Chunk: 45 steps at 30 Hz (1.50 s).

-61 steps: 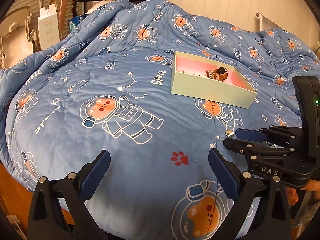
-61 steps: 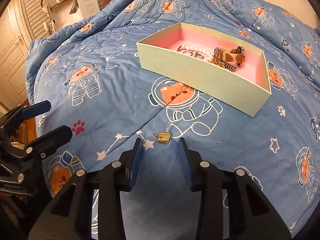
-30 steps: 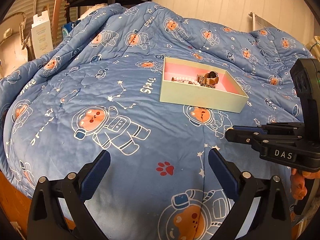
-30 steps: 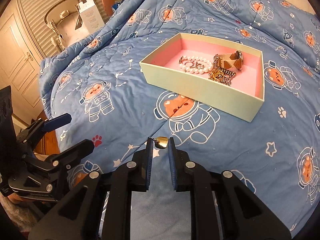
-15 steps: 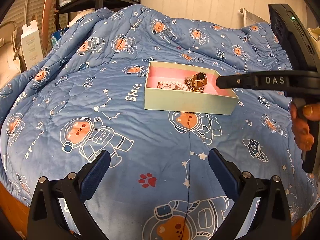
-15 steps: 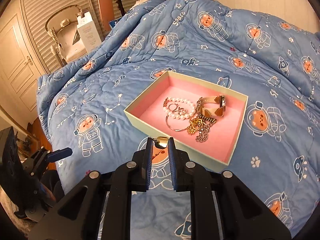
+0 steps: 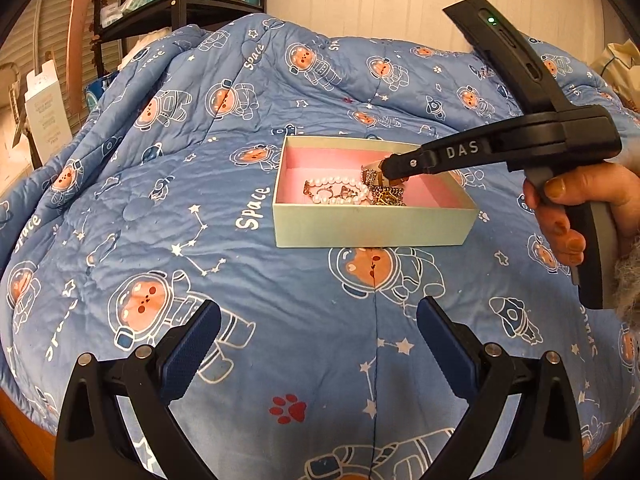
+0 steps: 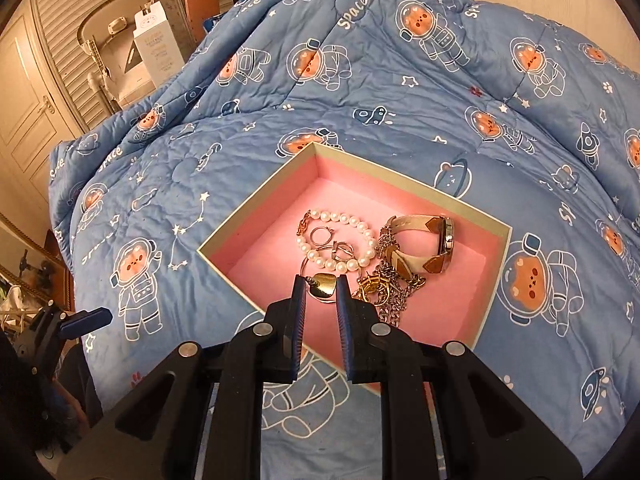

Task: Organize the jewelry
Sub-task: 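Carry the gold charm into the pink box with the right gripper, then open the right gripper to release the charm into the box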

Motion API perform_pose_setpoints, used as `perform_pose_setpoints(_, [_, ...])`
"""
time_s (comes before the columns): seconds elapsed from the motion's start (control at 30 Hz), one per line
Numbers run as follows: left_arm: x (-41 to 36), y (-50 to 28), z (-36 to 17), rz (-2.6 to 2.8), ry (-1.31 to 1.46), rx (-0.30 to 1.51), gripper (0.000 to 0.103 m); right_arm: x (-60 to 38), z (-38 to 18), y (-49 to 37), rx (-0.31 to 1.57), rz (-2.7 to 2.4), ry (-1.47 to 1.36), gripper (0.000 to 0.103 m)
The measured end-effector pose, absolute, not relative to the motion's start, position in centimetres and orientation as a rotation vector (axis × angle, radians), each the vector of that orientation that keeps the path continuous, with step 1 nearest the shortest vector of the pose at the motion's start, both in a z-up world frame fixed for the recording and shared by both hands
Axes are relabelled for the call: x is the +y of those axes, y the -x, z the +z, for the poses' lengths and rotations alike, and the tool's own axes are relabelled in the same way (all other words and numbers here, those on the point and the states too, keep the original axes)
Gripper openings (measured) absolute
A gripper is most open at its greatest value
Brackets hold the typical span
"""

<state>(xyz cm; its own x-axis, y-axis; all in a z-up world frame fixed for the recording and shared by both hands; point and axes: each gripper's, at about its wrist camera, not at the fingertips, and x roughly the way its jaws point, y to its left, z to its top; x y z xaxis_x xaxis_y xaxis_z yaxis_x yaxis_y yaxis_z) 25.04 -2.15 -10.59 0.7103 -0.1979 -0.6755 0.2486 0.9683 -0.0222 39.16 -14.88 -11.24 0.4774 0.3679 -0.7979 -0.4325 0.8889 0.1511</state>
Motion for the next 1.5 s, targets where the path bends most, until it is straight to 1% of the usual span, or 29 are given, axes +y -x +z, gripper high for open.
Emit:
perform_pose_setpoints(0.13, [-2.6,-27.3,-10.2,-0.250,-0.097,0.721,0.096,-14.6,-12.0,-40.3,0.972,0.484,0.079,0.016])
perform_pose_setpoints(0.33, [-2.3,-31.8,-8.5,-0.265,-0.062,0.695,0.096,-14.6,-12.5,-41.1,0.982,0.492,0.079,0.016])
perform_pose_setpoints(0.53, [-2.4,-35.3,-8.8,-0.281,-0.057,0.722,0.096,-14.6,-13.2,-41.8,1.003,0.495,0.095,0.016])
perform_pose_setpoints(0.67, [-2.4,-36.8,-9.3,-0.299,-0.045,0.751,0.093,-14.5,-13.8,-42.2,1.017,0.492,0.112,0.016])
perform_pose_setpoints(1.27, [-2.3,-38.3,-9.9,-0.299,-0.043,0.780,0.093,-13.6,-15.0,-43.1,1.049,0.492,0.165,0.016])
perform_pose_setpoints(1.5, [-1.9,-38.4,-10.1,-0.289,-0.035,0.784,0.093,-13.5,-15.2,-43.0,1.047,0.496,0.182,0.018])
